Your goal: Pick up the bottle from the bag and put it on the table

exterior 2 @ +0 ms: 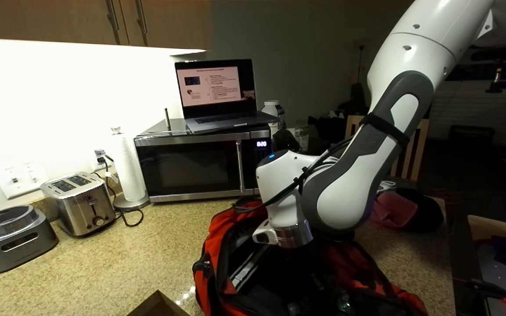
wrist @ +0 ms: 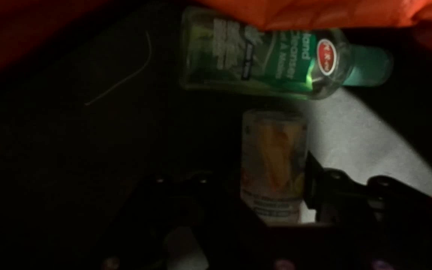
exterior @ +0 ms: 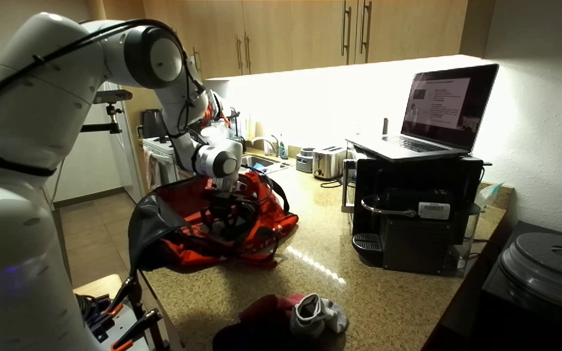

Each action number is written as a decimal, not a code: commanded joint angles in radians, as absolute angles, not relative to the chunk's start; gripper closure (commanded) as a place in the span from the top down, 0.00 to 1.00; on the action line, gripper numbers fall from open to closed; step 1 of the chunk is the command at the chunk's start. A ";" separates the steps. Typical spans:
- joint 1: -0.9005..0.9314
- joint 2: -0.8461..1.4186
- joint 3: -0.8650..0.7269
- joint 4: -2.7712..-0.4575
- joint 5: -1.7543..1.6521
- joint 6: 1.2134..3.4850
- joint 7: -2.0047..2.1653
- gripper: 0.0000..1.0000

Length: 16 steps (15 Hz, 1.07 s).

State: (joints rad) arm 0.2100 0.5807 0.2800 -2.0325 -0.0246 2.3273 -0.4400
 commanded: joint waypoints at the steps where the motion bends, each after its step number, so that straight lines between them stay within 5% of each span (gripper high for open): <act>1: 0.180 0.628 0.318 -2.038 0.015 2.366 -0.463 0.12; 16: 0.180 0.440 0.357 -2.200 0.054 2.388 -0.424 0.13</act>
State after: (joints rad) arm 0.1946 0.5362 0.3474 -2.0934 0.0339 2.3376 -0.4401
